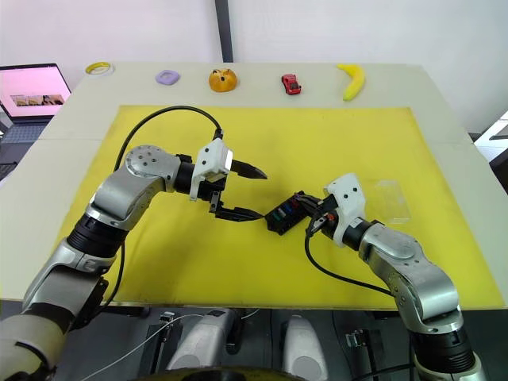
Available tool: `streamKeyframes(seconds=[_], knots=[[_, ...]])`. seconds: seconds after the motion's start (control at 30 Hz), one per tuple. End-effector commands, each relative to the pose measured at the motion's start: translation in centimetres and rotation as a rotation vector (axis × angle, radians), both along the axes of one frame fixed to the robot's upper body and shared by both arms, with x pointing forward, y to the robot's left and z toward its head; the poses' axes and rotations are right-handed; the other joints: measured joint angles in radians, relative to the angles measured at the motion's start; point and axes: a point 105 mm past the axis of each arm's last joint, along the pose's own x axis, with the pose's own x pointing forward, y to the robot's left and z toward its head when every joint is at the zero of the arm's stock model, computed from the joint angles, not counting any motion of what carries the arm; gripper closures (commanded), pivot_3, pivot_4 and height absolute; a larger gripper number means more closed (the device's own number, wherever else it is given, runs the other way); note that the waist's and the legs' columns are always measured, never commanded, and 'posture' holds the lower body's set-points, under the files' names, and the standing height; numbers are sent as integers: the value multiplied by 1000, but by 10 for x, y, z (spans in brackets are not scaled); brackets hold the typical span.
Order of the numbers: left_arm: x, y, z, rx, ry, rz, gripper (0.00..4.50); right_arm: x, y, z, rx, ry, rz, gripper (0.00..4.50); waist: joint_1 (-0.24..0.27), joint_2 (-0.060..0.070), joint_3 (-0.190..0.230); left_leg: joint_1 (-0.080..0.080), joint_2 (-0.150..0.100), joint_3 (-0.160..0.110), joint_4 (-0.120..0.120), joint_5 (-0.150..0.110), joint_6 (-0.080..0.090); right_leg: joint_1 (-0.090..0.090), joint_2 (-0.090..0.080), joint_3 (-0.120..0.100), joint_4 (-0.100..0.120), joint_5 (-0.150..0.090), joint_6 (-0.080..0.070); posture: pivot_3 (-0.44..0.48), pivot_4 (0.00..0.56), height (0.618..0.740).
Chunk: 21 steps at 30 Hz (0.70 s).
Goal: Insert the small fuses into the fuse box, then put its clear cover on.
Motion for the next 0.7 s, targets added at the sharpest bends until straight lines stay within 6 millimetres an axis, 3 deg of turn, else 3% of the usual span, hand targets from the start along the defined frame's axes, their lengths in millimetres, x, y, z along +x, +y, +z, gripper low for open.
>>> streamKeyframes(seconds=[0.03,0.7], knots=[[-1,-2,14,-24,-51,-6,28,0,-2,7,9,-29,-4,4500,0,0,0,0,0,0,0,0,0,0,0,0,0,0,0,0,150,735],[-1,-3,15,-30,-57,-1,28,0,-7,-8,2,-1,-18,4500,1,0,-1,1,0,0,1,0,0,0,0,0,3,0,0,0,150,735]])
